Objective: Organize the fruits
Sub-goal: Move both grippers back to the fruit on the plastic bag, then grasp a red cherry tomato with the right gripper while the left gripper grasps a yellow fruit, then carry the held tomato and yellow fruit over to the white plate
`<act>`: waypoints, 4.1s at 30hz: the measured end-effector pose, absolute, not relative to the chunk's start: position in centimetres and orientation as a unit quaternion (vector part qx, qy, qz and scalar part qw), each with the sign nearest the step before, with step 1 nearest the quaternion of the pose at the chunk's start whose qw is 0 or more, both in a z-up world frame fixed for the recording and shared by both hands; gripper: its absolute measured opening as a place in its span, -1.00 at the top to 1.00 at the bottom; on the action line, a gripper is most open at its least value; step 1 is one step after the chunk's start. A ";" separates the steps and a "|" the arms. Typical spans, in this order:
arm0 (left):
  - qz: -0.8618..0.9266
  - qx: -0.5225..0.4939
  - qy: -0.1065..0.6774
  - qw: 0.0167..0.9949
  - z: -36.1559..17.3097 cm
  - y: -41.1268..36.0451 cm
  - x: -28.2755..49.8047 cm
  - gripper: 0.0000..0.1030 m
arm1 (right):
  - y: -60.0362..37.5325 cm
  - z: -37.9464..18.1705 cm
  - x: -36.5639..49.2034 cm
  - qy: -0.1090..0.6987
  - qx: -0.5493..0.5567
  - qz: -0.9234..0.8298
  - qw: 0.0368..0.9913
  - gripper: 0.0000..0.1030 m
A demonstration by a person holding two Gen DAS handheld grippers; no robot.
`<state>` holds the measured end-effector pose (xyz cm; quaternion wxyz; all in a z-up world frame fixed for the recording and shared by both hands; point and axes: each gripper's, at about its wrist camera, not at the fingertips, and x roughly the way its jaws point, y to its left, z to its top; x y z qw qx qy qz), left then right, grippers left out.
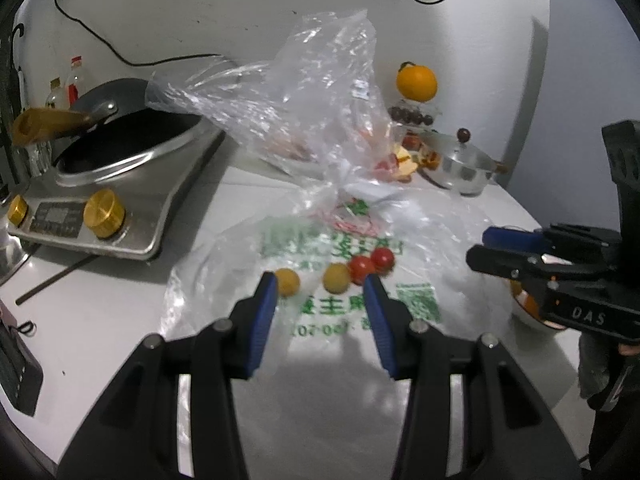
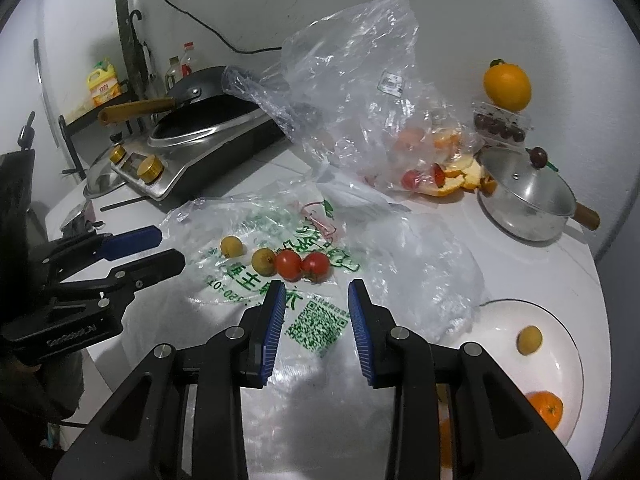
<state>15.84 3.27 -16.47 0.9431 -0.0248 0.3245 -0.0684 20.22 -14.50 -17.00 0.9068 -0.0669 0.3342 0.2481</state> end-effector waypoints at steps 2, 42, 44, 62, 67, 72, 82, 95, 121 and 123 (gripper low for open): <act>-0.067 -0.025 0.325 0.943 -16.6 3.6 16.5 0.11 | -14.2 -17.2 20.8 0.336 -0.067 0.249 0.906 0.33; -0.074 0.015 0.423 0.903 -21.9 4.6 25.5 0.11 | -11.1 -22.3 29.3 0.418 -0.001 0.224 0.880 0.33; -0.074 0.016 0.426 0.902 -22.2 4.6 25.5 0.11 | -11.1 -22.5 29.5 0.423 0.001 0.225 0.878 0.33; -0.115 0.016 0.413 0.903 -22.3 4.2 24.6 0.46 | -11.4 -22.9 29.6 0.440 0.017 0.237 0.866 0.46; -0.116 0.010 0.403 0.908 -21.7 4.5 24.1 0.46 | -11.4 -22.5 29.1 0.431 0.019 0.237 0.871 0.46; -0.128 -0.003 0.386 0.914 -20.4 4.6 23.3 0.46 | -11.7 -21.4 28.2 0.416 0.016 0.236 0.878 0.46; -0.136 -0.016 0.355 0.925 -18.4 4.2 21.3 0.46 | -12.7 -19.8 26.0 0.398 0.013 0.233 0.887 0.46; -0.143 -0.017 0.338 0.930 -17.8 4.3 18.4 0.46 | -12.8 -20.9 23.4 0.418 0.000 0.235 0.878 0.46; -0.123 0.047 0.370 0.919 -20.9 4.8 20.2 0.21 | -11.2 -23.3 23.3 0.438 -0.028 0.239 0.866 0.46; -0.116 0.067 0.361 0.923 -20.7 4.2 20.0 0.19 | -11.3 -23.4 23.2 0.437 -0.026 0.241 0.866 0.46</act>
